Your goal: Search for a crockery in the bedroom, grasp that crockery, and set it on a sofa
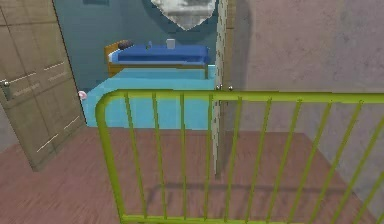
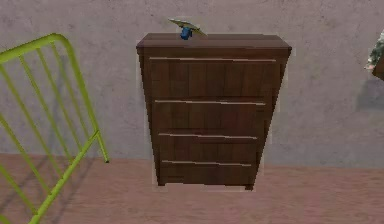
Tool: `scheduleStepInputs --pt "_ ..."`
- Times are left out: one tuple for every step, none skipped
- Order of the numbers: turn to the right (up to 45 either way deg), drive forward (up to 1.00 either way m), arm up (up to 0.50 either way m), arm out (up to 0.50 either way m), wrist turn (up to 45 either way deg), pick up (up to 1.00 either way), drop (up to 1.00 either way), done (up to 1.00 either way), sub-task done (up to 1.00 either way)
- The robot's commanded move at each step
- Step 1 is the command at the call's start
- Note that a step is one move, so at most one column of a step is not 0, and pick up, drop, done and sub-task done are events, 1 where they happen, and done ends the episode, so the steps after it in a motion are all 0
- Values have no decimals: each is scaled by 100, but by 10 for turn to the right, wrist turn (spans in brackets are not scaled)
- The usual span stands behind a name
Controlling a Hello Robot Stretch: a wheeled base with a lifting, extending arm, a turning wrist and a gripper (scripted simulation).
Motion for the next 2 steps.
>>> scheduleStepInputs --pt "30 0 0 0 0 0 0 0 0" --pt "0 5 0 0 0 0 0 0 0"
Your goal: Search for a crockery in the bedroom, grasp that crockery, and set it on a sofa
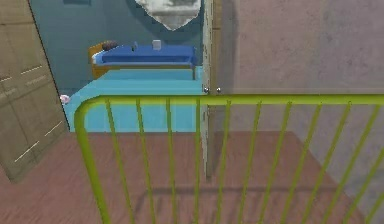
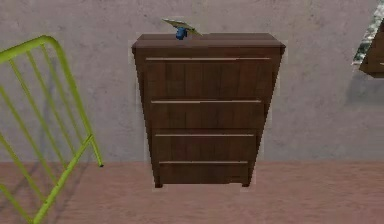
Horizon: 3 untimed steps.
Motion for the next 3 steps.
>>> scheduleStepInputs --pt "-450 0 0 0 0 0 0 0 0" --pt "-270 0 0 0 0 0 0 0 0" --pt "0 75 0 0 0 0 0 0 0"
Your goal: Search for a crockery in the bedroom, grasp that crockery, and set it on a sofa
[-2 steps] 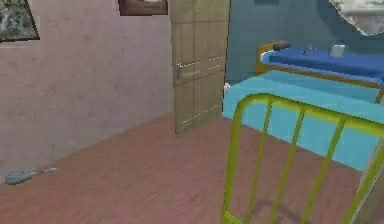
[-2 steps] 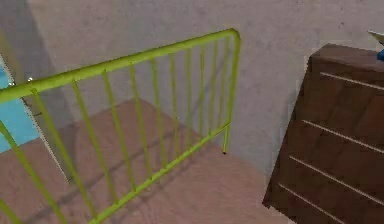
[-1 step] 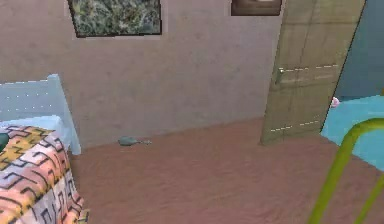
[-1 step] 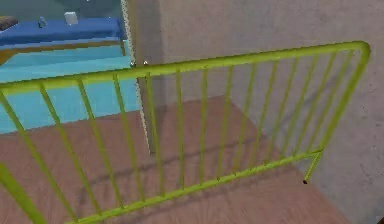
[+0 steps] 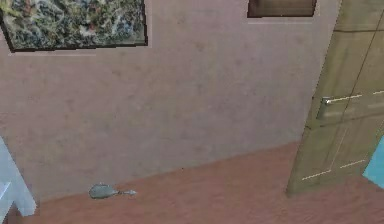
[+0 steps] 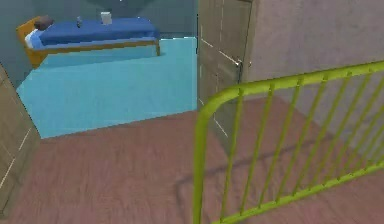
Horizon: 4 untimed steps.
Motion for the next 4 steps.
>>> scheduleStepInputs --pt "300 0 0 0 0 0 0 0 0" --pt "0 40 0 0 0 0 0 0 0" --pt "120 0 0 0 0 0 0 0 0" --pt "30 0 0 0 0 0 0 0 0"
